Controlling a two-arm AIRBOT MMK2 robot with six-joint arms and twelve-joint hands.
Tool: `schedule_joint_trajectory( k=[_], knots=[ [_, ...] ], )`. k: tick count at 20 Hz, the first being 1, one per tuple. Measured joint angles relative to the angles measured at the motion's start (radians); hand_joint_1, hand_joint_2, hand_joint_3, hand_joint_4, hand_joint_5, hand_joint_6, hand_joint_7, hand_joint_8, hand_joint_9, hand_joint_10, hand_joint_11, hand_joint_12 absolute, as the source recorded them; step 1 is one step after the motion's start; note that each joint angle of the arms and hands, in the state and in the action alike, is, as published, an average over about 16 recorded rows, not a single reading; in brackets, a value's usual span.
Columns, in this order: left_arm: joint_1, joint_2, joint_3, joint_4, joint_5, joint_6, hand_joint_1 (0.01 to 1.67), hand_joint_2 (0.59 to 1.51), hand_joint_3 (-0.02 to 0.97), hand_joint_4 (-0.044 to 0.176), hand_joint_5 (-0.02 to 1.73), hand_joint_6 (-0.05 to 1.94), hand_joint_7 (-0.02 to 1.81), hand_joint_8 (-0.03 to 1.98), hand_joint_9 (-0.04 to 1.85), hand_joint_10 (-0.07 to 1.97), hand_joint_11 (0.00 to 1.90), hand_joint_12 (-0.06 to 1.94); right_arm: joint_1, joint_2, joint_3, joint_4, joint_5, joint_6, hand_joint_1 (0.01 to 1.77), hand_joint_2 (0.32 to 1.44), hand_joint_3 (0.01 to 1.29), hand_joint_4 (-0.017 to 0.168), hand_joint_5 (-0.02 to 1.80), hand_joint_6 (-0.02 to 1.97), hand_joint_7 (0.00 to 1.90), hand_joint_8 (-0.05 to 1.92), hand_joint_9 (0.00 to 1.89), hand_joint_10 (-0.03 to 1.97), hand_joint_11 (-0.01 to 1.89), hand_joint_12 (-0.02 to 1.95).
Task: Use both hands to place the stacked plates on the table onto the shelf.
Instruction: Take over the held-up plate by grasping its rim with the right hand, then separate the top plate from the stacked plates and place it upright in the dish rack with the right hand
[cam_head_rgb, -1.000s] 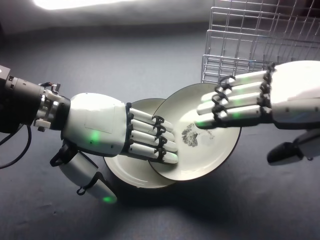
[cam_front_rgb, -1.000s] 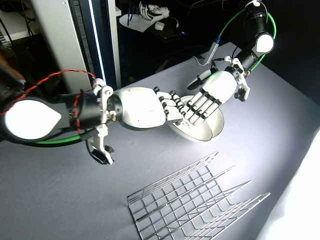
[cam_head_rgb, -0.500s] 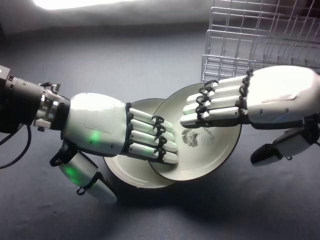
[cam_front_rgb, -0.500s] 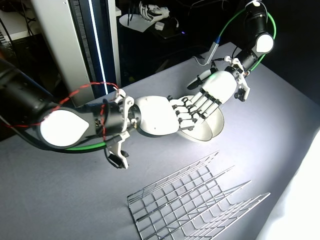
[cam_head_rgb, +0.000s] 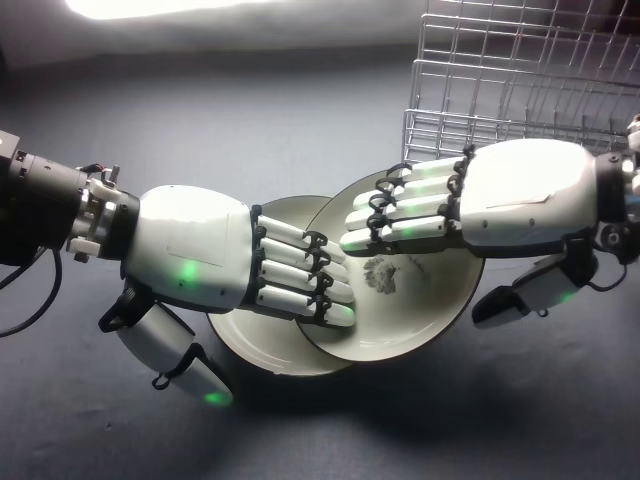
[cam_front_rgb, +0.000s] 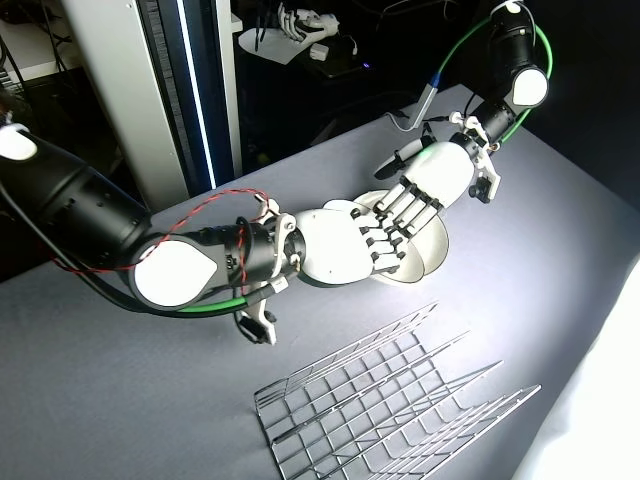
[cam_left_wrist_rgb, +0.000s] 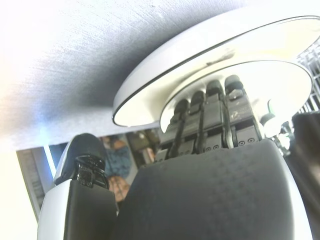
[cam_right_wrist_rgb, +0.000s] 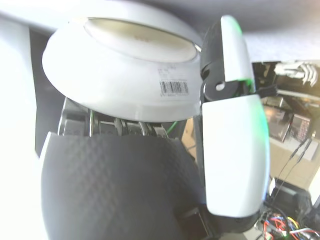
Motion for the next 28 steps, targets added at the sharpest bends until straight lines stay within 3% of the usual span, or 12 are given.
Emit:
schedule_joint_trajectory(
  k=[5,14,21,28],
  knots=[
    [-0.001,0.000,0.004,-0.003,-0.003,-0.006,0.01,1.211,0.020,-0.003,-0.01,-0.02,-0.01,-0.02,0.02,0.00,0.01,0.01,0.008,-0.038,0.033,0.007,0.002,-0.001,1.15,1.02,0.01,-0.003,0.37,0.12,0.36,0.06,0.32,0.14,0.14,1.09],
    [-0.033,0.035,-0.007,-0.034,-0.002,-0.053,0.01,1.213,0.019,-0.002,0.01,-0.01,0.01,-0.01,0.02,0.01,0.01,0.01,0.039,-0.067,0.054,0.013,0.025,-0.001,1.22,0.99,0.01,-0.005,0.78,0.53,0.81,0.40,0.74,0.66,0.60,1.35],
    [-0.097,0.117,-0.045,-0.062,0.018,-0.107,0.01,1.214,0.019,0.002,0.02,0.01,0.02,0.01,0.02,0.01,0.01,0.01,0.069,-0.037,0.003,0.010,0.027,-0.001,1.25,0.95,0.01,-0.006,0.85,0.79,0.90,0.69,0.86,1.06,0.83,1.37],
    [-0.160,0.221,-0.082,-0.064,0.077,-0.117,0.01,1.215,0.020,0.002,0.03,0.02,0.02,0.01,0.02,0.01,0.01,0.01,0.117,0.026,-0.084,0.026,0.002,0.000,1.31,0.97,0.01,-0.004,0.89,0.89,0.95,0.81,0.90,1.18,0.84,1.41]
  ],
)
